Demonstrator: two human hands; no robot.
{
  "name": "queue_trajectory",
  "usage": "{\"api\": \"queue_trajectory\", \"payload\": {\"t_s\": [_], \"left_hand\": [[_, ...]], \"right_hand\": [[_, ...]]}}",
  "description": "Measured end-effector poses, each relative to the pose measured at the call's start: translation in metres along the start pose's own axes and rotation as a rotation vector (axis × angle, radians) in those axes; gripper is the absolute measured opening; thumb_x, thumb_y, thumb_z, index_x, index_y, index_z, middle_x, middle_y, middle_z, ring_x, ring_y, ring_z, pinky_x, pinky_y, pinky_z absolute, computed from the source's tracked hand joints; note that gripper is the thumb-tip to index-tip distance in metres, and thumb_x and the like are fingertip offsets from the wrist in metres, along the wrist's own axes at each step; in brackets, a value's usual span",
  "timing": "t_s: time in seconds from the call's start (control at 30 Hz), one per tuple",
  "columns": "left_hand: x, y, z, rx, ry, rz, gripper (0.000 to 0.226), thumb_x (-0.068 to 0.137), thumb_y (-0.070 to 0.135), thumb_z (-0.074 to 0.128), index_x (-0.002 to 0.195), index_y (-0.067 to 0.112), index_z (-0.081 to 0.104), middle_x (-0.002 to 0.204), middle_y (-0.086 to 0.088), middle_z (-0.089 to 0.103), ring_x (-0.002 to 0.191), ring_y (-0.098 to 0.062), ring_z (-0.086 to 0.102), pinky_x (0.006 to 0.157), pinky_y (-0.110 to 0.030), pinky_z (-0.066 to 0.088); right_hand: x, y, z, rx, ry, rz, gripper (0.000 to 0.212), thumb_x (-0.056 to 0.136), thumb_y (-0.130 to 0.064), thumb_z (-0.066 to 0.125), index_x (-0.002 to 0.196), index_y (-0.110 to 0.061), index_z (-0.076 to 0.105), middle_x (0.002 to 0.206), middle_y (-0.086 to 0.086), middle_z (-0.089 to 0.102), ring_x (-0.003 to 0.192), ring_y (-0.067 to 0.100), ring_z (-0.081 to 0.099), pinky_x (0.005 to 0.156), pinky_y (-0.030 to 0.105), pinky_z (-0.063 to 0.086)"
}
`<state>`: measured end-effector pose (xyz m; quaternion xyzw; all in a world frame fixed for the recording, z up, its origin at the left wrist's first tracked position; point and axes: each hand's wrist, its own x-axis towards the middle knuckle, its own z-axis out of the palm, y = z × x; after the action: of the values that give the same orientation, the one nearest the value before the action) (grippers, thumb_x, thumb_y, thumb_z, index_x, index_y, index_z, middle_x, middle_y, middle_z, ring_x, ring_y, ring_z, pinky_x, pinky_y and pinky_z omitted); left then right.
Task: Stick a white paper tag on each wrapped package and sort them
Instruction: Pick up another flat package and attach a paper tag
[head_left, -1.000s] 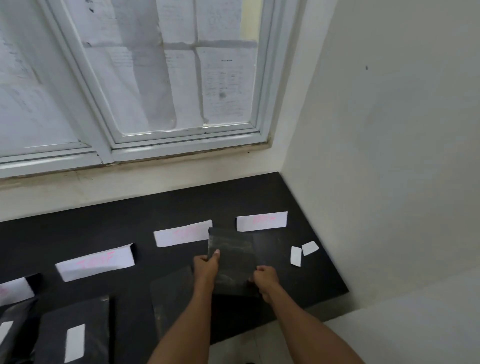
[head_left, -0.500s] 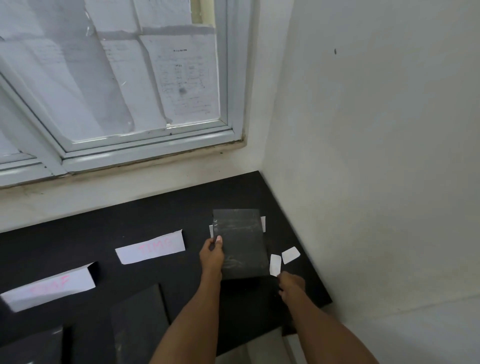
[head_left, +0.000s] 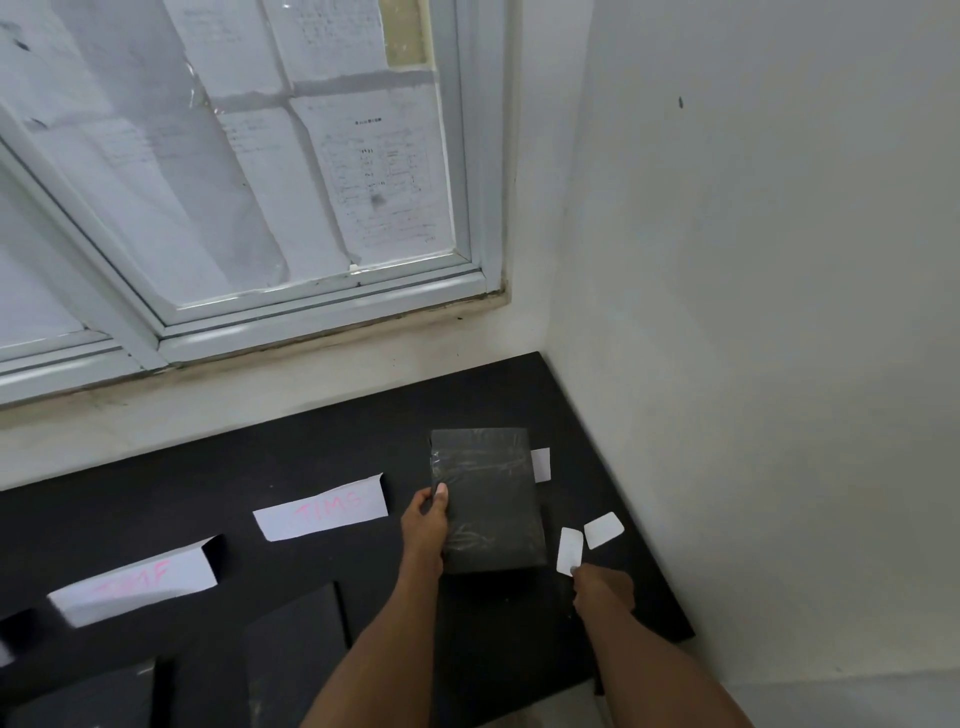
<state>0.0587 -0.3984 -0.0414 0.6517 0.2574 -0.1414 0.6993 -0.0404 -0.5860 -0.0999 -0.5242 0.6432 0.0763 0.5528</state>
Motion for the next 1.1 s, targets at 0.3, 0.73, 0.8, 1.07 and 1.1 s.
{"api": "queue_trajectory", "payload": {"t_s": [0.3, 0.73, 0.8, 1.07, 1.1], "left_hand": [[-0.004, 0.000, -0.012, -0.020, -0.004, 0.008, 0.018, 0.095, 0.022, 0.059, 0.100, 0.005, 0.063, 0.090, -0.010, 0.066, 0.078, -0.019, 0.063, 0.063, -0.026, 0.052], [-0.018, 0.022, -0.045, -0.060, 0.035, 0.028, 0.027, 0.095, 0.024, 0.058, 0.111, 0.002, 0.062, 0.108, -0.017, 0.064, 0.096, -0.028, 0.061, 0.089, -0.039, 0.053], [-0.023, 0.029, -0.052, -0.067, 0.029, 0.039, 0.027, 0.096, 0.024, 0.057, 0.111, 0.003, 0.062, 0.107, -0.018, 0.064, 0.094, -0.027, 0.062, 0.087, -0.040, 0.054], [-0.052, 0.056, -0.104, -0.103, -0.003, 0.072, 0.024, 0.098, 0.026, 0.053, 0.111, 0.007, 0.059, 0.101, -0.014, 0.062, 0.086, -0.025, 0.062, 0.066, -0.032, 0.055], [-0.056, 0.058, -0.112, -0.100, -0.001, 0.083, 0.024, 0.098, 0.026, 0.053, 0.112, 0.007, 0.059, 0.100, -0.013, 0.062, 0.083, -0.022, 0.061, 0.064, -0.031, 0.054]], "right_hand": [[-0.012, -0.002, -0.004, -0.014, 0.043, -0.054, 0.016, 0.080, -0.003, 0.063, 0.087, 0.011, 0.067, 0.069, 0.018, 0.061, 0.050, 0.025, 0.054, 0.042, 0.022, 0.035], [-0.124, -0.063, 0.026, 0.417, -0.165, -0.411, 0.021, 0.075, 0.002, 0.068, 0.090, -0.011, 0.064, 0.077, 0.011, 0.065, 0.051, 0.015, 0.056, 0.051, 0.027, 0.050], [-0.151, -0.065, 0.038, 0.427, -0.250, -0.445, 0.016, 0.075, 0.003, 0.068, 0.086, -0.009, 0.065, 0.070, 0.011, 0.064, 0.049, 0.013, 0.054, 0.048, 0.025, 0.050], [-0.237, -0.026, 0.082, 0.427, -0.474, -0.500, 0.012, 0.079, -0.005, 0.071, 0.090, -0.008, 0.066, 0.079, 0.010, 0.068, 0.056, 0.014, 0.057, 0.052, 0.026, 0.053], [-0.246, -0.022, 0.085, 0.438, -0.501, -0.495, 0.013, 0.079, -0.006, 0.072, 0.090, -0.009, 0.066, 0.077, 0.008, 0.067, 0.055, 0.013, 0.056, 0.053, 0.026, 0.052]]}}
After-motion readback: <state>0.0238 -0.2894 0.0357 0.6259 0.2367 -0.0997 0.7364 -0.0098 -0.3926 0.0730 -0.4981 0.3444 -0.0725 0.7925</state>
